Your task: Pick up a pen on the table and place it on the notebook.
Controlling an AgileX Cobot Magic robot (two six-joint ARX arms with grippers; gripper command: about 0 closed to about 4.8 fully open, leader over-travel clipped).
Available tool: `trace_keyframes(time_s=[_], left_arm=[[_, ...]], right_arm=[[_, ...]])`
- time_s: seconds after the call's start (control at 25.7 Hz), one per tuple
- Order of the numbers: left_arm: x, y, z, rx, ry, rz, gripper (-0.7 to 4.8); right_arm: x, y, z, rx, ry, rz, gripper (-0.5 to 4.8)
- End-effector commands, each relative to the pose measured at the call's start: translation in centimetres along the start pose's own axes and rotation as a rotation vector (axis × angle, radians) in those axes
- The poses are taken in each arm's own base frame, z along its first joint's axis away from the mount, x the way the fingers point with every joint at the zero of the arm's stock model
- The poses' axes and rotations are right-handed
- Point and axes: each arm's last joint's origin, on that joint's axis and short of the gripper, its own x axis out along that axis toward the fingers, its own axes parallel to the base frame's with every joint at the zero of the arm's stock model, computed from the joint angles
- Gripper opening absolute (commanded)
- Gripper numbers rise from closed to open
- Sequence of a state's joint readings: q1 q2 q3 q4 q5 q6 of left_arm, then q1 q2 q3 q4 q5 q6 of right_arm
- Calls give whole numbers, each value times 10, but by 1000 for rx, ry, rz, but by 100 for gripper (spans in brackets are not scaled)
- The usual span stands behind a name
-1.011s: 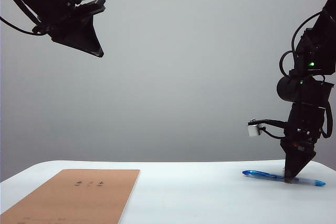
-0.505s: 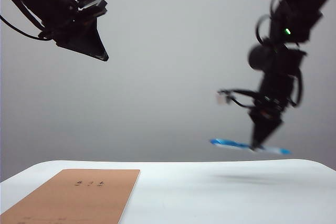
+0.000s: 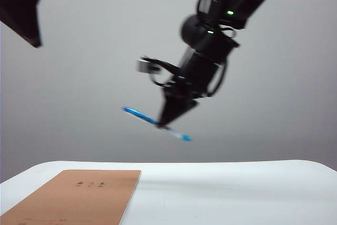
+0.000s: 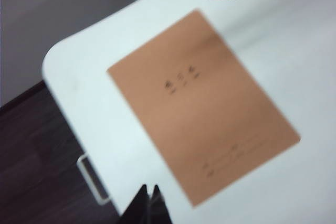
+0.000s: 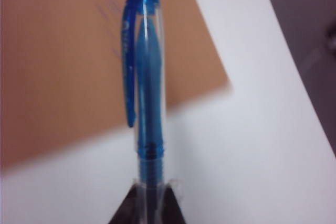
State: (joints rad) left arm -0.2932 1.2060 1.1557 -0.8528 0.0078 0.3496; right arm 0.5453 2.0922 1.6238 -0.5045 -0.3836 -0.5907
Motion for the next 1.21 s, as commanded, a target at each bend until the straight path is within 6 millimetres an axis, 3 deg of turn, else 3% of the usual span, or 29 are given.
trace_keyframes(time_s=[0.04,0.23,0.39,0.58,0.82,1.05,1.09,1.21], left_arm=[[-16,-1,-6,9,-6,19,-5],[-44,-4,-13,9,-80,47,-5],[-51,-6,-18,10,-71,48,-5],[-52,-9,-27,9,15,33,-6],[-51,-9,-27,9,19,30,-5],[-51,-9,-27,9,18,30,-6],[-52,-9,-27,9,18,30,-5],[-51,-9,-27,9,18,30,-5]], right_arm=[[8,16,22,20,-89,-2,3],[45,18,63,151,-129,66,8],[67,17,75,193,-84,96,8],[115,35,54,219,123,156,8],[141,55,48,174,170,184,9],[155,59,36,185,221,197,13],[157,58,34,182,221,196,21],[158,57,36,175,197,189,235]])
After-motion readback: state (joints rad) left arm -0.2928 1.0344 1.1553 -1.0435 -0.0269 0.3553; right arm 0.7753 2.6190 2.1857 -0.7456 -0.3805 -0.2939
